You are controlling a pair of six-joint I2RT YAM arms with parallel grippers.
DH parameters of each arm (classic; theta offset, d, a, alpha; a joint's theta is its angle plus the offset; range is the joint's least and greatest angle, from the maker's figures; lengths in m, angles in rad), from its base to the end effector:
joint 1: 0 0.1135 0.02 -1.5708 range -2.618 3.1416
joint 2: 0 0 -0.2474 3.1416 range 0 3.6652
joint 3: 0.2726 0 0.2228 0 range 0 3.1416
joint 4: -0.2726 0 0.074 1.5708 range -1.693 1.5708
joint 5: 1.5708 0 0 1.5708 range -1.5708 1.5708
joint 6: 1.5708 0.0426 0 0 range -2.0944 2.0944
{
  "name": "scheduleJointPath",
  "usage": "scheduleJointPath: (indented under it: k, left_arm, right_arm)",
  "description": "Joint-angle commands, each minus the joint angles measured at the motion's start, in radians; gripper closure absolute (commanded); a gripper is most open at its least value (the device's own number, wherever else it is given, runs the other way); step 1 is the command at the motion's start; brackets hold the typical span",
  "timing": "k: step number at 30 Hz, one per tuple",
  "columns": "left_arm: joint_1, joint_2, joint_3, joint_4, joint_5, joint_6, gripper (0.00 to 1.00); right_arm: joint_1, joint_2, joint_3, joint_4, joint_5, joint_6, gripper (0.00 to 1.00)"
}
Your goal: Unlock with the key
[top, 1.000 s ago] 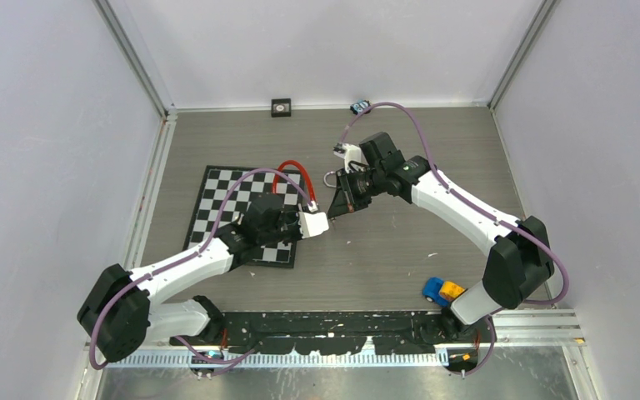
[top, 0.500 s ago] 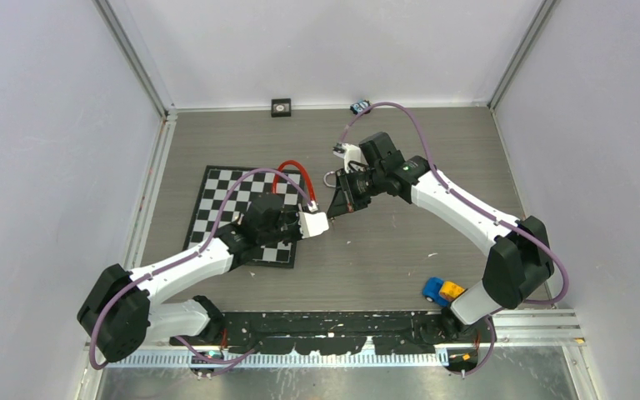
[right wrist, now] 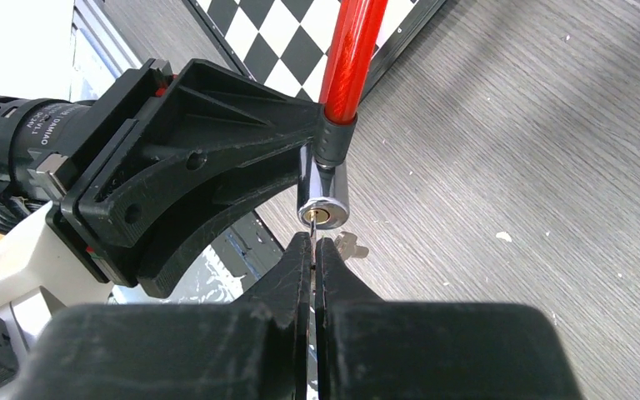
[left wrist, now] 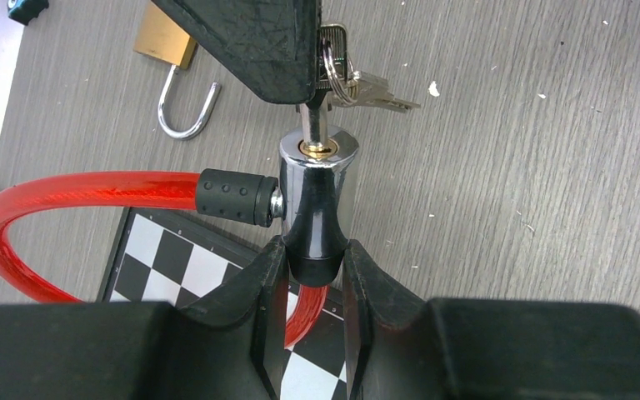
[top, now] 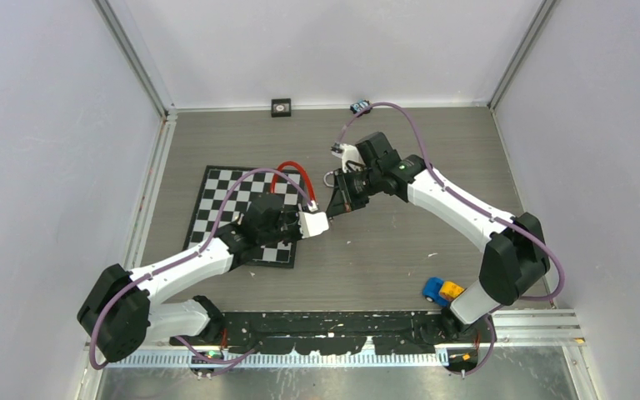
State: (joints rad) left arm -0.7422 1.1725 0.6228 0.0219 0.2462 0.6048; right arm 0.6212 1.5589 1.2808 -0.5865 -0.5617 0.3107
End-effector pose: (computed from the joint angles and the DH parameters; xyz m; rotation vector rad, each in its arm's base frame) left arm 0.1684 -0.1685 0.2225 1.4224 1.5438 -0.3411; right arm 0.2399 0.1996 0.2759 -0.6615 2.4750 1.0784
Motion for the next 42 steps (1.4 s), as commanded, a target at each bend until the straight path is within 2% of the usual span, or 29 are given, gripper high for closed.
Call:
scheduleJointPath:
  k: [1, 10, 19, 24, 26, 29, 31, 35, 42]
  left_arm:
    - [-0.002, -0.003, 0.065, 0.049, 0.023, -0.026, 1.00]
    - [-0.003, 0.023, 0.093, 0.050, 0.037, -0.102, 1.00]
    - [0.015, 0.029, 0.134, 0.047, 0.042, -0.207, 1.00]
    - [0.033, 0.014, 0.121, 0.051, 0.067, -0.209, 1.00]
    - [0.037, 0.008, 0.121, 0.037, 0.071, -0.191, 1.00]
    - [0.043, -0.014, 0.122, -0.003, 0.108, -0.148, 1.00]
    - [0.048, -0.024, 0.128, -0.032, 0.139, -0.129, 1.00]
    - [0.056, -0.021, 0.179, -0.143, 0.247, -0.097, 1.00]
    - [0.115, 0.041, 0.291, -0.334, 0.578, -0.111, 1.00]
  right_arm:
    - [0.008, 0.012, 0.038, 0.030, 0.020, 0.008, 0.99]
    - [0.008, 0.030, 0.023, 0.097, -0.013, 0.024, 0.99]
    - [0.008, 0.079, -0.054, 0.258, -0.045, 0.073, 0.99]
    - [0.003, 0.061, -0.097, 0.293, -0.053, 0.069, 0.99]
    - [-0.019, 0.036, -0.093, 0.273, -0.058, 0.045, 0.93]
    - [-0.070, -0.025, -0.087, 0.235, -0.075, 0.003, 0.66]
    - [-0.109, -0.065, -0.095, 0.214, -0.100, -0.035, 0.54]
    - [-0.151, -0.153, -0.094, 0.147, -0.166, -0.179, 0.47]
    - [-0.117, -0.305, -0.054, -0.101, -0.268, -0.660, 0.44]
